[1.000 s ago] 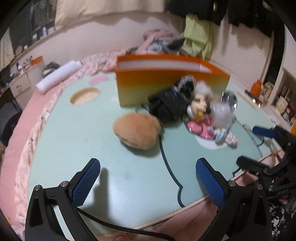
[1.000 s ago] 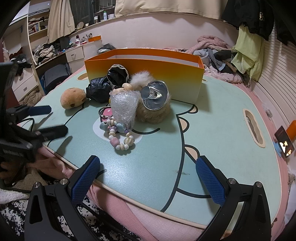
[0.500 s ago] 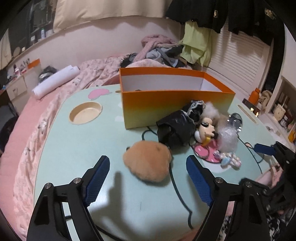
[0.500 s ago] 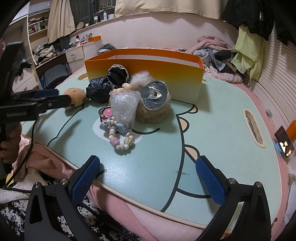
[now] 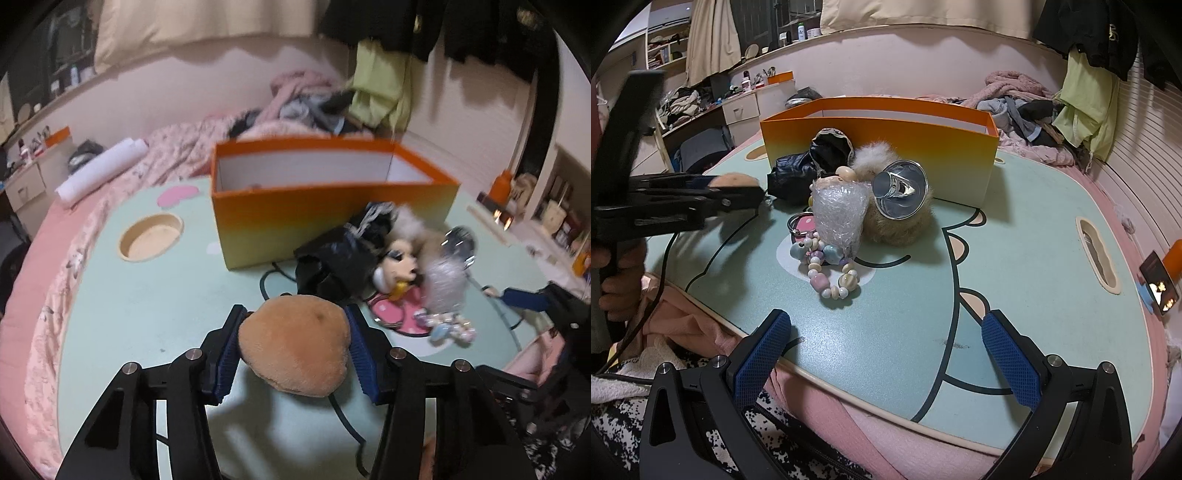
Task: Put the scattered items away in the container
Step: 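Grasp the tan plush ball with the left gripper, then carry the plush ball toward the box with the left gripper while the right gripper grasps the silver cup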
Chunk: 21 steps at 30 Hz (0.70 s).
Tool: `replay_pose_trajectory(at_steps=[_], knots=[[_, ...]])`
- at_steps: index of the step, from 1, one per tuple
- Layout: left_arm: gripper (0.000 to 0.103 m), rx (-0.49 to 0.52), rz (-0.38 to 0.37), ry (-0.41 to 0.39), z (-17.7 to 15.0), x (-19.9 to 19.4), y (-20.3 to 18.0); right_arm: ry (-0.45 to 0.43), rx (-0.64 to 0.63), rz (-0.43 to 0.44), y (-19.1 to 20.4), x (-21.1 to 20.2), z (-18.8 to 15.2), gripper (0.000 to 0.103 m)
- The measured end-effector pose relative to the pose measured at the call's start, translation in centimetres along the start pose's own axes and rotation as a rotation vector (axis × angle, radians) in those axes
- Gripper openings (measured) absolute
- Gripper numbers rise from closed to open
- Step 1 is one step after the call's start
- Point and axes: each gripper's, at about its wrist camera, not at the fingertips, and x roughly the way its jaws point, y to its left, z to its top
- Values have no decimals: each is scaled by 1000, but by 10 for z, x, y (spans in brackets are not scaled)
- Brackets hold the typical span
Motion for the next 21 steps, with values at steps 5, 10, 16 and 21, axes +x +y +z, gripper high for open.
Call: replay_pose_trajectory(at_steps=[5, 10, 16, 21], knots=[[53, -38, -54, -83, 0, -31, 0, -3, 26, -15, -4, -2, 2, 103], [53, -36, -59, -101, 3, -40, -2, -90, 133, 38, -21, -17, 12, 101], [53, -34, -72, -102, 2, -42, -6, -175, 247, 109, -32, -20, 47, 89], [53, -29, -78, -96, 1, -40, -9, -142, 322, 109, -34, 4, 65, 69]])
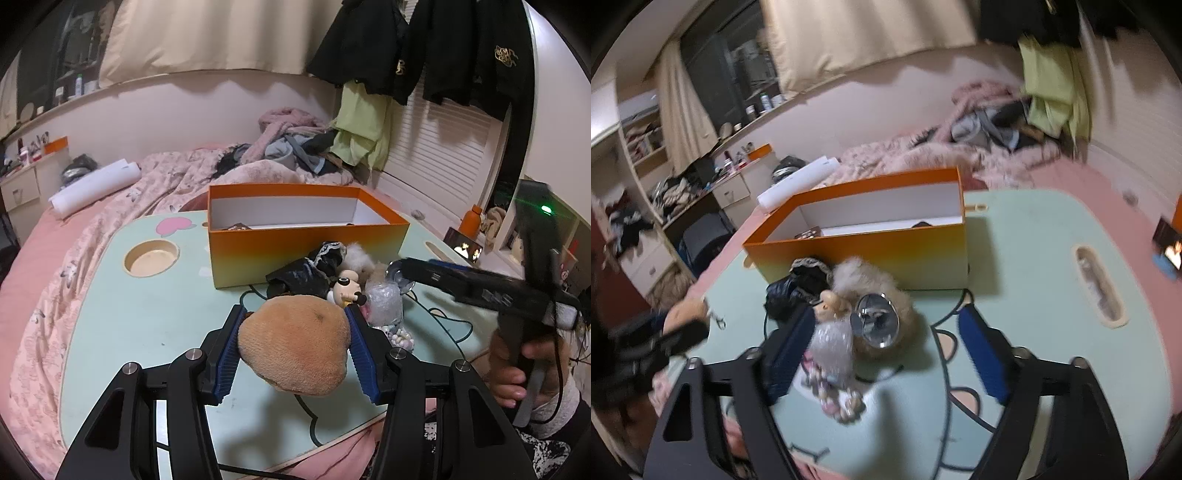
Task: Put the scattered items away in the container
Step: 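Carry the plush ball toward the box with the left gripper while the right gripper grasps the silver cup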
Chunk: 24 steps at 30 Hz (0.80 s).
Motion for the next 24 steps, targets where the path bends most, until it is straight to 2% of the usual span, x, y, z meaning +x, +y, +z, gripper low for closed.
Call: replay_pose_trajectory(at_steps=[2, 3, 4, 13, 18, 24], knots=[[53, 2, -3, 0, 0, 0, 0, 34, 38, 14, -4, 15, 3, 62], [53, 2, -3, -1, 0, 0, -1, 44, 38, 12, -4, 19, 3, 50], [53, 1, -3, -1, 0, 0, -1, 52, 34, 10, -3, 23, 2, 32], [53, -6, -13, -5, 11, 3, -1, -16, -2, 26, 0, 3, 8, 32], [53, 3, 5, -8, 48, 18, 4, -57, -27, 12, 1, -5, 34, 32], [53, -19, 22, 30, 100, 61, 15, -63, -49, 15, 2, 11, 74, 32]])
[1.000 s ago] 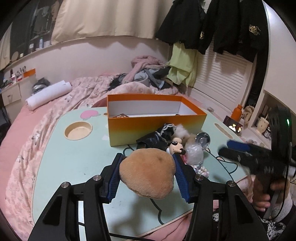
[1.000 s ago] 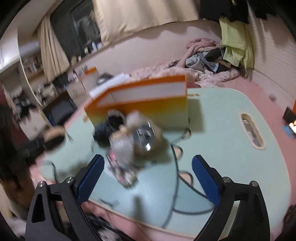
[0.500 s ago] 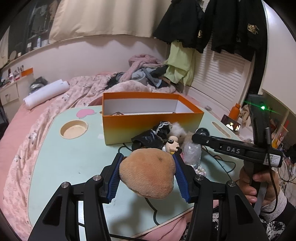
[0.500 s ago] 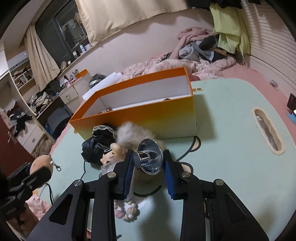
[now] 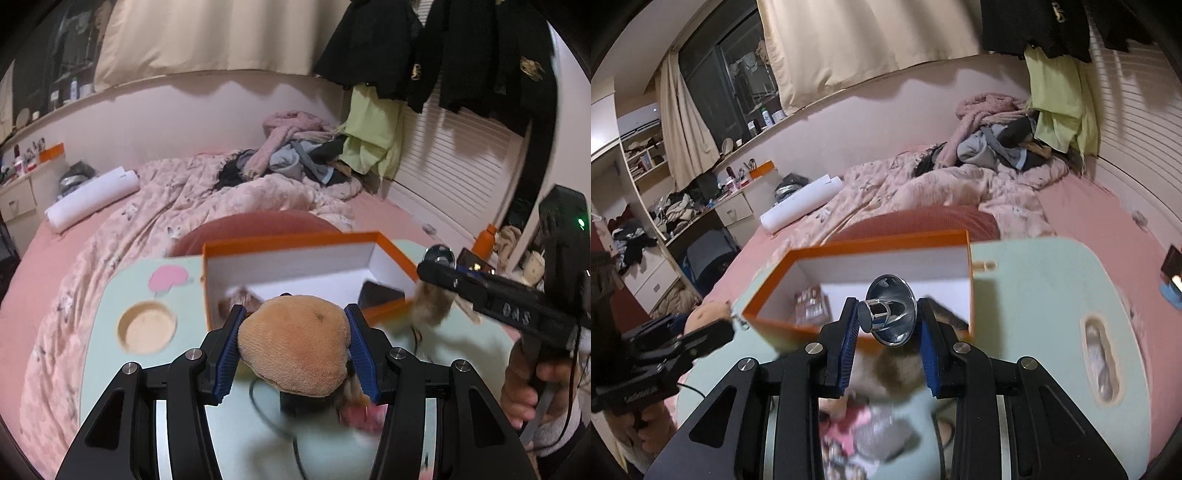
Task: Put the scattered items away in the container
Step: 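Carry the plush ball toward the box with the left gripper while the right gripper grasps the silver cup, then drop the plush ball and silver cup into the orange box, both grippers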
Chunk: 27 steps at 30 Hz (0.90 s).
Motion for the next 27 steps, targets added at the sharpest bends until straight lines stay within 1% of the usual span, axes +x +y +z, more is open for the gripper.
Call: replay_pose_trajectory(at_steps=[5, 8, 10, 13, 16, 19, 20, 21, 22, 23, 25, 27], knots=[[53, 4, 54, 14, 28, 33, 4, -5, -19, -19, 4, 17, 20, 32], [53, -10, 60, 38, 35, 52, 5, -3, -21, -16, 6, 27, 30, 32], [53, -27, 69, 67, 37, 66, 9, 14, -20, -26, 5, 37, 34, 32], [53, -33, 82, 88, 34, 79, 12, 37, -12, -47, 3, 50, 35, 32], [55, -28, 85, 106, 32, 86, 12, 86, 10, -57, -4, 64, 33, 33], [63, -27, 74, 102, 31, 83, 12, 113, 76, -17, -17, 70, 31, 33], [70, -29, 77, 85, 31, 80, 13, 114, 99, -4, -21, 69, 32, 33], [81, -34, 79, 71, 32, 76, 13, 113, 122, 8, -24, 67, 33, 39], [84, -42, 75, 57, 33, 72, 14, 105, 149, 24, -28, 64, 35, 45], [85, -56, 64, 40, 33, 66, 16, 87, 174, 45, -31, 59, 36, 48], [85, -73, 49, 24, 34, 56, 19, 61, 186, 57, -32, 50, 38, 54], [85, -79, 46, 17, 32, 47, 20, 47, 163, 41, -28, 41, 40, 54]])
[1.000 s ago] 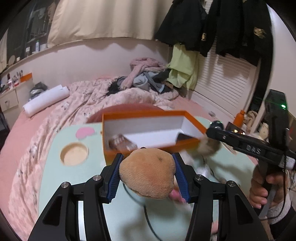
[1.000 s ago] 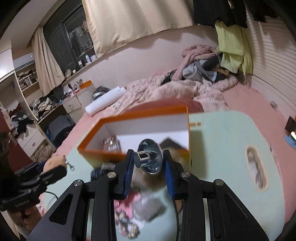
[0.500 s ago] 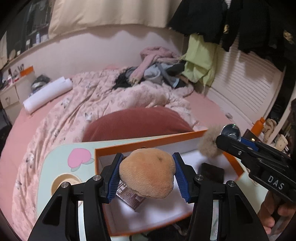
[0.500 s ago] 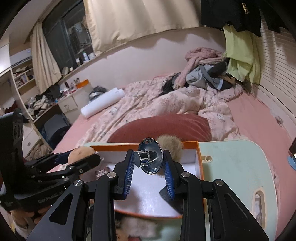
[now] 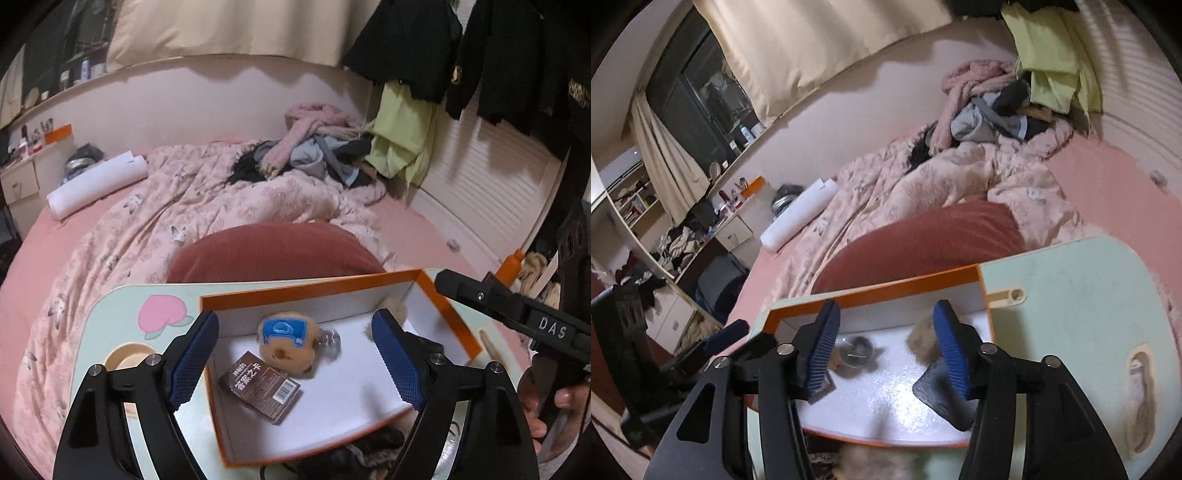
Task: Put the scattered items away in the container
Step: 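Drop the plush ball and silver cup into the orange box, both grippers, then withdraw both grippers from the box and reach toward the figurine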
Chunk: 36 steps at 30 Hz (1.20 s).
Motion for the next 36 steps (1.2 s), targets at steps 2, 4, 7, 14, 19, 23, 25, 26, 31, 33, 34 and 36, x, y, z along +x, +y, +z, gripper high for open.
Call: replay_pose_trajectory(at_steps=[2, 4, 7, 14, 19, 23, 25, 26, 31, 33, 34, 36], knots=[[86, 0, 4, -4, -5, -11, 2, -9, -33, -8, 5, -11, -4, 54], [87, 4, 17, -6, -15, -24, 3, -11, -63, -8, 11, -22, -12, 54], [96, 17, 30, -11, -35, -40, 4, 7, -107, -16, 18, -36, -34, 54], [98, 57, 40, 35, -111, -60, -8, 128, -210, -43, 27, -50, -108, 71], [98, 96, 89, 70, -150, -64, -12, 167, -312, -102, 26, -61, -146, 71], [98, 51, 105, 105, -166, -53, -8, 198, -304, -100, 12, -59, -160, 71], [100, 84, 136, 108, -169, -48, -12, 173, -324, -148, 8, -57, -164, 78], [103, 110, 151, 109, -171, -46, -16, 161, -335, -170, 8, -56, -165, 81], [103, 120, 137, 93, -175, -47, -17, 128, -383, -221, 6, -49, -171, 103], [103, 121, 136, 88, -176, -47, -17, 126, -384, -221, 6, -50, -170, 103], [103, 121, 135, 87, -176, -47, -17, 123, -387, -220, 7, -50, -170, 103], [103, 122, 133, 85, -177, -48, -17, 119, -393, -216, 6, -51, -171, 103]])
